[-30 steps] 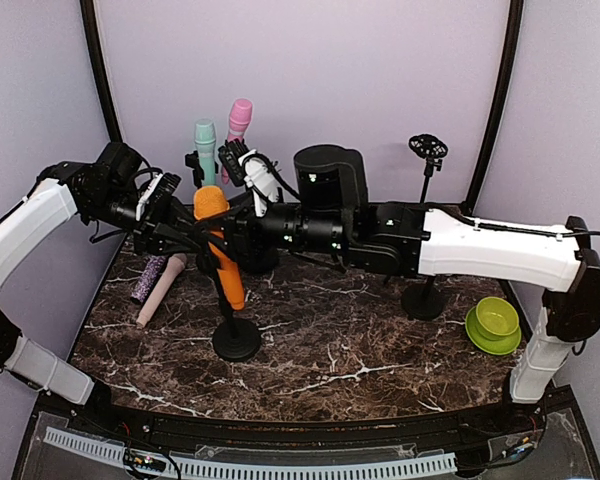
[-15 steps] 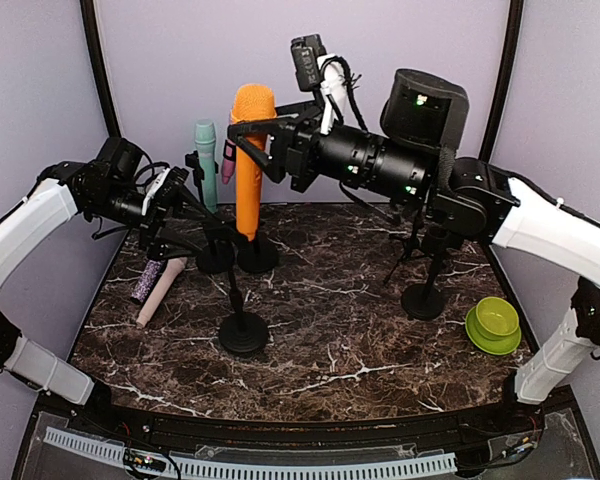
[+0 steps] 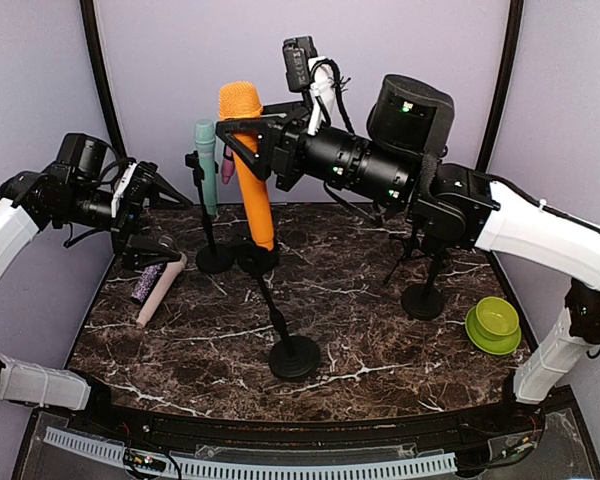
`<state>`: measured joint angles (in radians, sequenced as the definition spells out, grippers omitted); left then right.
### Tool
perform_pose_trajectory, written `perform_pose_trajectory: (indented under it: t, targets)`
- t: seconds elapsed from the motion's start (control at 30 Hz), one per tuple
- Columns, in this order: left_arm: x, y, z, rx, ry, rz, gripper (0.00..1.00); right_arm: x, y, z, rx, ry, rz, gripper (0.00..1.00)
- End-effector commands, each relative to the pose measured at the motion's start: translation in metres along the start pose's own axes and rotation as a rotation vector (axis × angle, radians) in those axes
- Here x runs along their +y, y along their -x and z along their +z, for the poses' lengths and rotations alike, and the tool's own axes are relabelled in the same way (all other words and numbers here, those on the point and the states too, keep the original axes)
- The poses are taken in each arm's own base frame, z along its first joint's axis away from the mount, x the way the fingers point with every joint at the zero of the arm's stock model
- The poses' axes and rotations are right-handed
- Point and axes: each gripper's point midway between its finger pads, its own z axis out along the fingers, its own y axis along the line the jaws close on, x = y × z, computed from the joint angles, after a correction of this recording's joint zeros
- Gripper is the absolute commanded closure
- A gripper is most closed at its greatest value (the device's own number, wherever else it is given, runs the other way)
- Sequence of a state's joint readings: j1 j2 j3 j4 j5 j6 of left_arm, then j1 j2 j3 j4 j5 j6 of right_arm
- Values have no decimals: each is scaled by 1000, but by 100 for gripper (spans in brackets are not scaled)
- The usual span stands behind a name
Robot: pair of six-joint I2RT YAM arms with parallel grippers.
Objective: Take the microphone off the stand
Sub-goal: Adjust the microphone stand at the center of the board.
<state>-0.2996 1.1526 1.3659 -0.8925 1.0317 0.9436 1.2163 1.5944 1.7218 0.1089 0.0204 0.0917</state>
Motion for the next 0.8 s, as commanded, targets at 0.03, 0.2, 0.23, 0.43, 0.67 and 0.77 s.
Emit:
perform_pose_trajectory:
  t: [0.03, 0.2, 0.23, 0.43, 0.67, 0.77]
  targets:
    - [-9, -16, 23, -11, -102, -78, 1, 1, 8, 6, -51, 0, 22, 95]
    - [18, -12, 45, -36, -75, -63, 1, 0, 4, 2, -42, -2, 23, 96]
    - [21, -13, 50, -34, -85, -63, 1, -1, 2, 2, -38, -2, 24, 96]
    - [26, 7, 79, -81, -200, -55, 1, 0, 11, -9, -54, -3, 28, 96]
    - [1, 15, 97, -99, -326, -42, 6, -4, 16, -21, -68, -22, 26, 97]
    - [-8, 14, 103, -102, -358, -53, 7, -7, 17, -28, -79, -41, 27, 97]
